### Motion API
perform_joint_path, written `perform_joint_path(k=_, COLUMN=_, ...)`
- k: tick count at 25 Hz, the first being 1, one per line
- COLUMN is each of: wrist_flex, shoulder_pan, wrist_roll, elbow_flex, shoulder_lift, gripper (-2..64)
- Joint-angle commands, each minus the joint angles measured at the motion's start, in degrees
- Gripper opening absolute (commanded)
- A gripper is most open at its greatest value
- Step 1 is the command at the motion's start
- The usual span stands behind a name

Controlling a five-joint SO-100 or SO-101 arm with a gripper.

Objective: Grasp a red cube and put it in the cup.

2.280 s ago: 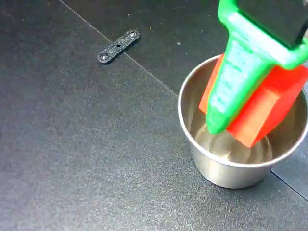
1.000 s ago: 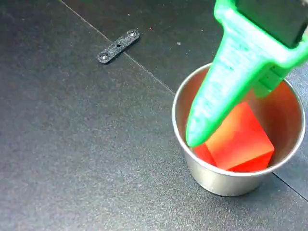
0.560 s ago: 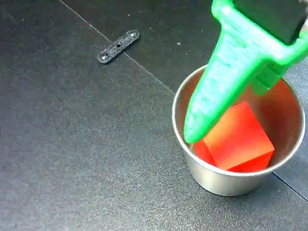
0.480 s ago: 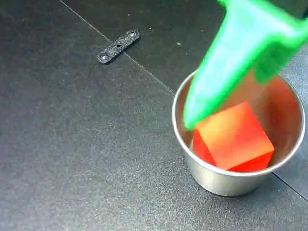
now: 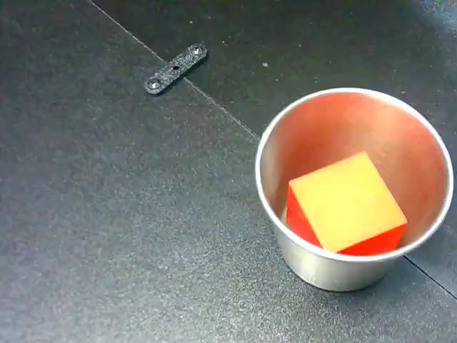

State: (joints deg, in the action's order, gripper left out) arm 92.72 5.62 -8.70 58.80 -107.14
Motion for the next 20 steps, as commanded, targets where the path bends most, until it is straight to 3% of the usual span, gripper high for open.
perform_joint_path(k=1, wrist_flex=2.3, shoulder_pan=-0.4, wrist_roll=0.2, elbow_flex=-0.4, shoulder_lift=-8.4, gripper=31.0)
perform_joint_path(k=9, wrist_flex=2.3, shoulder_pan=-0.4, wrist_roll=0.3, elbow_flex=2.5, shoulder_lift=-17.1, gripper=31.0)
perform_joint_path(k=20, wrist_flex=-0.4, shoulder_pan=-0.4, wrist_roll=0.1, elbow_flex=28.8, shoulder_lift=-37.6, gripper=30.9)
